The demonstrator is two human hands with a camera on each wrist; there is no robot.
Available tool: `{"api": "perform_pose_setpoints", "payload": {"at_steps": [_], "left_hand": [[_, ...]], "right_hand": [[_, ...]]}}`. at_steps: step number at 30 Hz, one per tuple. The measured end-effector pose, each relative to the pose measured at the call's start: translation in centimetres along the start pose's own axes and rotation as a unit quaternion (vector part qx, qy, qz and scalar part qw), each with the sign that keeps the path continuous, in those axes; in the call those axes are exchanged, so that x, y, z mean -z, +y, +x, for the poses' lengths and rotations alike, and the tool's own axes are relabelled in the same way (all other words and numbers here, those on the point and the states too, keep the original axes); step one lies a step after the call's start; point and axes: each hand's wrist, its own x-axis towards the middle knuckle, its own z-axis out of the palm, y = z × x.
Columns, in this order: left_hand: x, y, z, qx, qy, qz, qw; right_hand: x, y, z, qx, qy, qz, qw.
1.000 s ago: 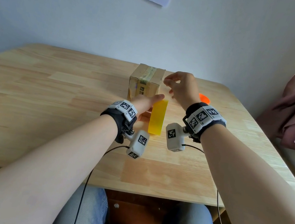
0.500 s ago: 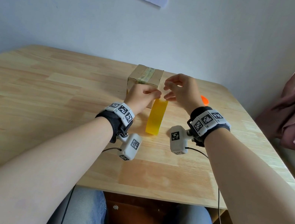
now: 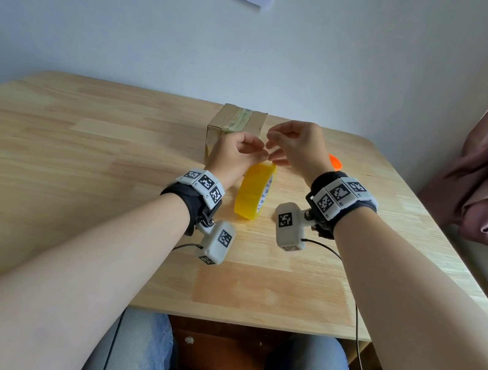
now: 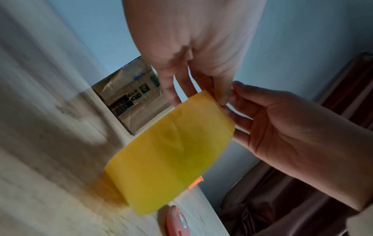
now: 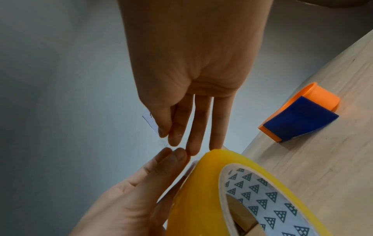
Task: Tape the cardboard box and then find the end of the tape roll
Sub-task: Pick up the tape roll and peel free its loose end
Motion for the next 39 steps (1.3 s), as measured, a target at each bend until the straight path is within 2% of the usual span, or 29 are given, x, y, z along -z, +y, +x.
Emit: {"api": "perform_pose_setpoints", "payload": {"at_steps": [5, 11, 16, 24, 33, 39], "left_hand": [[-0.1, 0.5, 0.1, 0.004, 0.005, 0.009, 1.000], [-0.3, 0.8, 0.1, 0.011, 0.011, 0.025, 1.000], [-0.4, 0.7, 0.2, 0.006, 0.011, 0.036, 0.999], [-0.4, 1.0, 0.0, 0.003, -0.012, 0.045, 0.999], [-0.3, 1.7, 0.3, 0.027, -0.054, 0.093, 0.994], [-0.1, 1.5, 0.1, 0.035, -0.043, 0.088, 0.995]], "right_hand": [[0.1, 0.1, 0.0, -0.002, 0.011, -0.003, 1.000], [0.3, 0.3, 0.4, 0.014, 0.044, -0.054, 0.997], [0.4, 0.1, 0.4, 0.026, 0.041, -0.069, 0.996], [0.6, 0.4, 0.8, 0.018, 0.054, -0.086, 0.995], [0.4, 1.5, 1.0, 0.053, 0.096, -0.181, 0.977], [1.4, 1.7, 0.5, 0.018, 0.076, -0.135, 0.988]]}}
